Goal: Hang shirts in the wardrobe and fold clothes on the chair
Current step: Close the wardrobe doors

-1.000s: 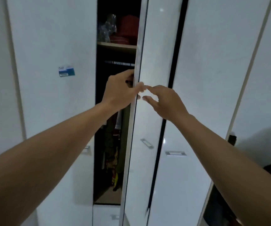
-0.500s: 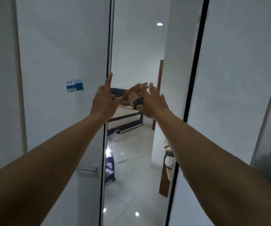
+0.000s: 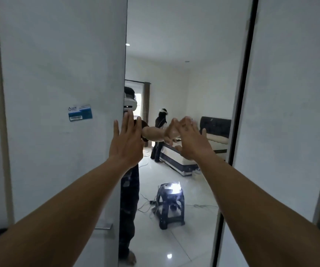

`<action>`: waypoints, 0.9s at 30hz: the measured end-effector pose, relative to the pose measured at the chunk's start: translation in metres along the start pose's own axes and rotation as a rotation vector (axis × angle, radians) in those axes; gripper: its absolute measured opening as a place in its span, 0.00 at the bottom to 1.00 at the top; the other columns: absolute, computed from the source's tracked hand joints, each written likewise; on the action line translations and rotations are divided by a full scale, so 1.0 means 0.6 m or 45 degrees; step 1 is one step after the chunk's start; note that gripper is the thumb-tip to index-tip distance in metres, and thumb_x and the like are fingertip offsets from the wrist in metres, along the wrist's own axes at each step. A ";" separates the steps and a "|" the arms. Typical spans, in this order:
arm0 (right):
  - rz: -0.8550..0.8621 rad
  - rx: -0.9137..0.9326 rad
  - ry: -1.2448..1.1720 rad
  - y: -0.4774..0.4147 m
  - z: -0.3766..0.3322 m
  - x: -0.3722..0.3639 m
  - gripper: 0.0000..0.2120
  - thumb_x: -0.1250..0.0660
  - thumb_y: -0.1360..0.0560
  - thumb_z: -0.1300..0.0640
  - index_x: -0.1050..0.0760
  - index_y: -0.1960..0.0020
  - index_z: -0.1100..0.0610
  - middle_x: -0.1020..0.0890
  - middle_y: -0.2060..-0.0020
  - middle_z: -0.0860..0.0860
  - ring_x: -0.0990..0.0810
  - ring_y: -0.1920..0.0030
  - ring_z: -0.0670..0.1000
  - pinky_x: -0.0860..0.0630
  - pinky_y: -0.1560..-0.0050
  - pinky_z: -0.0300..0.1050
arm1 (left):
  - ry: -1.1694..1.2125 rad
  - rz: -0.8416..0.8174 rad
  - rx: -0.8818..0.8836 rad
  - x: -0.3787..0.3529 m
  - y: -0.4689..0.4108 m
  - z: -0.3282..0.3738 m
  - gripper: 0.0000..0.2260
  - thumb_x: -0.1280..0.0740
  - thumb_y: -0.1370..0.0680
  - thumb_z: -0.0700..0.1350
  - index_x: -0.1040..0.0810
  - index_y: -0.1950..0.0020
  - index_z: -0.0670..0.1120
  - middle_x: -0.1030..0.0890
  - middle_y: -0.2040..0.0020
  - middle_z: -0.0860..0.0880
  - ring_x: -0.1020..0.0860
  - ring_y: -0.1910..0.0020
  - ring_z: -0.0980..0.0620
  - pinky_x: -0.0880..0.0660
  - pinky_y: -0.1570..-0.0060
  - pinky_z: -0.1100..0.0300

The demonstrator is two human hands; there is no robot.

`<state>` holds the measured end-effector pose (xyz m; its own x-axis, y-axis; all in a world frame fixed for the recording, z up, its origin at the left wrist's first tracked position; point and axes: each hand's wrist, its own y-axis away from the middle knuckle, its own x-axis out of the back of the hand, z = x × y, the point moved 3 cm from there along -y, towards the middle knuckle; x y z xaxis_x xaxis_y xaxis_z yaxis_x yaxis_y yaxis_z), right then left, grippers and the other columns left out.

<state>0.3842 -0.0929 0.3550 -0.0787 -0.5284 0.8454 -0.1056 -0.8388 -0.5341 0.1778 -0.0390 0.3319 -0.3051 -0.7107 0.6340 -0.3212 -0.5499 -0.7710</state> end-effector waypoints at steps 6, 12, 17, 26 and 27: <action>0.070 0.012 -0.003 -0.024 -0.007 -0.022 0.46 0.30 0.22 0.48 0.62 0.18 0.43 0.59 0.18 0.55 0.55 0.19 0.61 0.50 0.25 0.70 | 0.042 -0.084 0.033 -0.042 -0.030 -0.007 0.36 0.44 0.18 0.55 0.62 0.19 0.43 0.66 0.20 0.40 0.65 0.21 0.41 0.57 0.24 0.36; 0.000 -0.022 -0.040 -0.043 -0.001 -0.041 0.44 0.32 0.21 0.54 0.61 0.18 0.42 0.64 0.19 0.52 0.57 0.19 0.60 0.49 0.25 0.70 | 0.172 -0.125 0.040 -0.061 -0.049 -0.016 0.34 0.46 0.17 0.55 0.59 0.19 0.45 0.63 0.19 0.42 0.62 0.20 0.42 0.54 0.24 0.34; 0.030 -0.007 -0.003 -0.048 0.005 -0.045 0.43 0.33 0.21 0.55 0.59 0.18 0.43 0.63 0.19 0.51 0.56 0.18 0.59 0.47 0.26 0.71 | 0.149 -0.053 0.080 -0.071 -0.053 -0.007 0.34 0.43 0.19 0.54 0.55 0.19 0.43 0.58 0.19 0.39 0.58 0.20 0.39 0.51 0.26 0.30; 0.012 -0.085 0.010 0.015 0.056 -0.031 0.36 0.32 0.25 0.58 0.44 0.22 0.48 0.44 0.22 0.53 0.40 0.23 0.59 0.38 0.29 0.67 | 0.108 0.088 -0.003 -0.067 -0.066 0.072 0.29 0.33 0.29 0.49 0.34 0.29 0.45 0.47 0.21 0.36 0.46 0.23 0.31 0.45 0.32 0.28; 0.003 -0.105 0.007 0.024 0.069 -0.032 0.36 0.32 0.25 0.57 0.44 0.22 0.48 0.43 0.22 0.54 0.39 0.23 0.60 0.37 0.28 0.66 | 0.141 0.096 -0.039 -0.071 -0.066 0.087 0.28 0.34 0.27 0.48 0.35 0.29 0.45 0.48 0.21 0.36 0.48 0.22 0.31 0.46 0.31 0.27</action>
<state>0.4253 -0.1003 0.3313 -0.0842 -0.5295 0.8441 -0.1867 -0.8238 -0.5353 0.2503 -0.0099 0.3321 -0.4257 -0.6958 0.5785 -0.3207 -0.4818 -0.8155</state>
